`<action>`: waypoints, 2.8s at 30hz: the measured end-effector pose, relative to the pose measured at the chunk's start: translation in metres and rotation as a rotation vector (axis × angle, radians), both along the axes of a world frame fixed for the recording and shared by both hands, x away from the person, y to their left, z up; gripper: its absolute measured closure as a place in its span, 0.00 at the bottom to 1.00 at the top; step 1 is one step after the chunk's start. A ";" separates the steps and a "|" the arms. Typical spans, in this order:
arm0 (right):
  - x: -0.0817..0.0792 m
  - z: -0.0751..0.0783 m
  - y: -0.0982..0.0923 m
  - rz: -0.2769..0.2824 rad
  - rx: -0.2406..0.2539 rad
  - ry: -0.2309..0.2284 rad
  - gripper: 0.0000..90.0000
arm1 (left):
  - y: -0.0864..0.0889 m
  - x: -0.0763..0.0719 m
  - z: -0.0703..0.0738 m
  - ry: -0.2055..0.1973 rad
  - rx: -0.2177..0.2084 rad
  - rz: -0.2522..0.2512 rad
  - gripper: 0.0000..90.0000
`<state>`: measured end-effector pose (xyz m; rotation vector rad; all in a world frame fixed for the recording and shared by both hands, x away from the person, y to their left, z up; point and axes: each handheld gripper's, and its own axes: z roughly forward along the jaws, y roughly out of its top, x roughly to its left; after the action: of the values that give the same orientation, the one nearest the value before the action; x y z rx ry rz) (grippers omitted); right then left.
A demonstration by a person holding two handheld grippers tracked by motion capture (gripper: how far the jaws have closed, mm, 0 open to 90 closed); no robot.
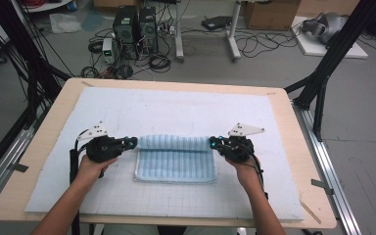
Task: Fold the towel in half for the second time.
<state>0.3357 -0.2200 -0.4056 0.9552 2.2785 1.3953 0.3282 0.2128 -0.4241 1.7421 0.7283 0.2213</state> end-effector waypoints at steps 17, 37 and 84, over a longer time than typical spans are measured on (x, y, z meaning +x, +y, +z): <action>-0.048 -0.019 -0.005 0.046 -0.015 0.027 0.93 | 0.003 -0.041 -0.012 0.031 0.086 -0.108 0.95; -0.038 -0.023 0.014 0.021 -0.017 0.049 0.64 | -0.027 -0.017 -0.008 0.087 0.094 -0.029 0.66; -0.034 -0.007 -0.063 -0.279 -0.048 -0.073 0.12 | 0.043 -0.007 0.001 -0.110 -0.054 0.257 0.23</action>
<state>0.3020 -0.2833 -0.4127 1.1363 2.0238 1.2302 0.3216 0.2559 -0.4233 1.5701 0.8683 0.4654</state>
